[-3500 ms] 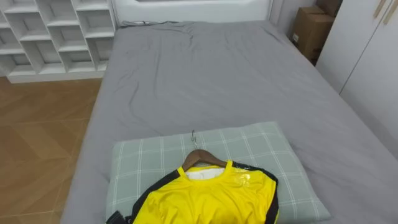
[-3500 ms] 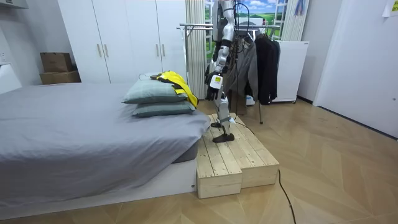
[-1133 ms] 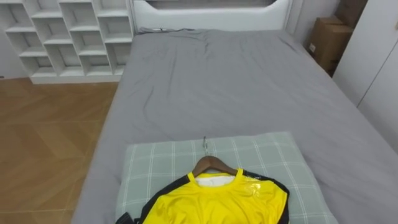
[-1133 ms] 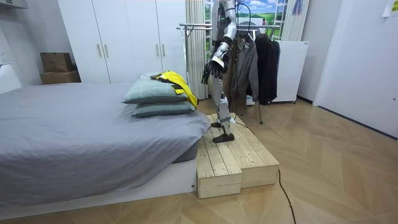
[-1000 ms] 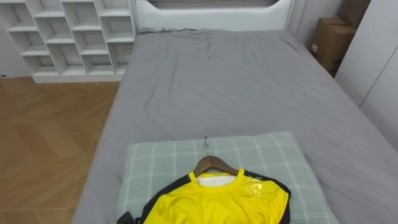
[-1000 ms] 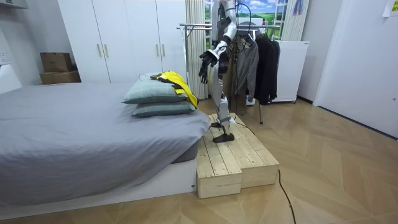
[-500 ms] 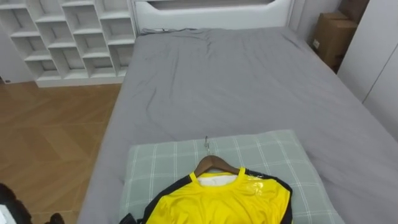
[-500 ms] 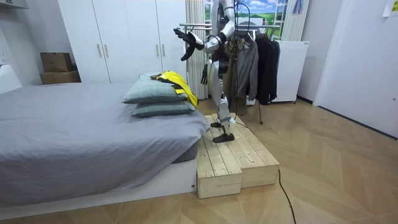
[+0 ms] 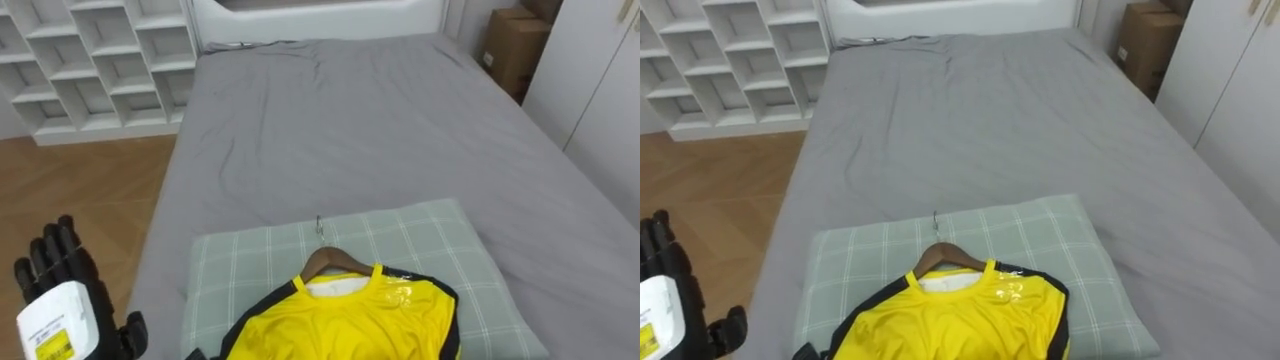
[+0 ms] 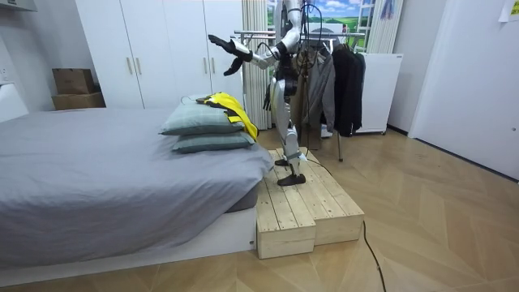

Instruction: Hang clothes

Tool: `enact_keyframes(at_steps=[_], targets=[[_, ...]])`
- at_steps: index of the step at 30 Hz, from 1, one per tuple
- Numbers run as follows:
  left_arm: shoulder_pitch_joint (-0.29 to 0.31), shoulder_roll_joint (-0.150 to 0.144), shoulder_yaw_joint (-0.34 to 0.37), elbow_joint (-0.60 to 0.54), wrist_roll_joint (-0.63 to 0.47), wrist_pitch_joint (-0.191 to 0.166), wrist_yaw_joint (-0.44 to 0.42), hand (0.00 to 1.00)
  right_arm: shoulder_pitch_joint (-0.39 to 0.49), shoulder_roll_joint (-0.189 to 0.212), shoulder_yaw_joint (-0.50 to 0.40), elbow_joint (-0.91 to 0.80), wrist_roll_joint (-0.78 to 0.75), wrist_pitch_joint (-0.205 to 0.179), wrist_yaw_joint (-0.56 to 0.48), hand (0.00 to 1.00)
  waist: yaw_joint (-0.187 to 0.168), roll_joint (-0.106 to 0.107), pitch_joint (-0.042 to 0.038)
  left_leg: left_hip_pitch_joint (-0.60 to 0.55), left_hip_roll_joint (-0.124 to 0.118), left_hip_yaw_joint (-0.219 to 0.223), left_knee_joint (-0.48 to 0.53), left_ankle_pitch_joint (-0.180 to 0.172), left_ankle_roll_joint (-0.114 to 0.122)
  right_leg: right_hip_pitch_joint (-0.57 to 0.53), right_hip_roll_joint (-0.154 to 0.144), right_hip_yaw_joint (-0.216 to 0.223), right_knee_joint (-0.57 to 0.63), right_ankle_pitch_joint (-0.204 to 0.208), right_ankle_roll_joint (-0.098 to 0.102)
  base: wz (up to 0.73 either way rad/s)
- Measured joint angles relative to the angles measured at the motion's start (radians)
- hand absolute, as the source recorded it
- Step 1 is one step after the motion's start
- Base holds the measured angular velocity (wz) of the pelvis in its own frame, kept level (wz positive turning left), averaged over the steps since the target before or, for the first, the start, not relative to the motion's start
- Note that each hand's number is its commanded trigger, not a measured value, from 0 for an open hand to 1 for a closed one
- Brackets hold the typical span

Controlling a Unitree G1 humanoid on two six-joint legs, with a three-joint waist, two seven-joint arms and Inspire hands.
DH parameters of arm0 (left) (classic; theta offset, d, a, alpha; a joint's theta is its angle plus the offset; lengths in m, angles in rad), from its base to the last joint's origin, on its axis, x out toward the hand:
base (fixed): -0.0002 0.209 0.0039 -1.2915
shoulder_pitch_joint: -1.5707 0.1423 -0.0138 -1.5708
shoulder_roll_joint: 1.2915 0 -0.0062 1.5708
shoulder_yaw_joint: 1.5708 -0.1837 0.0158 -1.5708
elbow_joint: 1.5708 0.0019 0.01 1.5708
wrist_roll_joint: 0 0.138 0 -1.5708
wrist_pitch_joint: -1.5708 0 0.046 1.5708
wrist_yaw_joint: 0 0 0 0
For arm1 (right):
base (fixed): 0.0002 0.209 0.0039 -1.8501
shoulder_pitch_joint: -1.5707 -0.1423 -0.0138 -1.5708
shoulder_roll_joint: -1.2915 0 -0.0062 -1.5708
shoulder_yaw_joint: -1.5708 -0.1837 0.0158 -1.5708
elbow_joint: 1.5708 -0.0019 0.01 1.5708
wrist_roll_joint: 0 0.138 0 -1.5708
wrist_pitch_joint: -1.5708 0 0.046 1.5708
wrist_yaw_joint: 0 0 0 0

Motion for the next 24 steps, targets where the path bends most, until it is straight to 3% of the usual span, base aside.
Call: enact_keyframes(at_steps=[9, 13, 24], targets=[[-0.007, -0.014, -0.073, -0.001, 0.024, 0.001, -0.006, 0.0, -0.011, 0.003, 0.003, 0.002, 0.003, -0.002, 0.004, 0.0, -0.018, -0.004, 0.0021, 0.0, 0.0, 0.022, 0.001, 0.0, 0.0, -0.009, 0.0, 0.045, 0.0, 0.0, 0.0, -0.07], [-0.007, -0.015, -0.078, 0.001, 0.013, 0.005, -0.015, 0.0, -0.012, 0.004, 0.003, 0.0, 0.008, -0.001, 0.004, 0.0, -0.039, -0.006, 0.0031, 0.002, 0.001, 0.028, -0.001, 0.001, -0.001, -0.011, 0.0, 0.042, 0.0, 0.0, 0.0, -0.06], [-0.019, -0.017, -0.123, 0.05, 0.014, 0.028, -0.114, 0.0, -0.014, 0.005, 0.01, 0.007, 0.023, -0.001, -0.001, 0.0, -0.044, -0.015, 0.002, 0.006, 0.003, 0.053, -0.001, 0.001, -0.001, -0.013, 0.0, 0.047, 0.0, 0.0, 0.0, -0.06]])
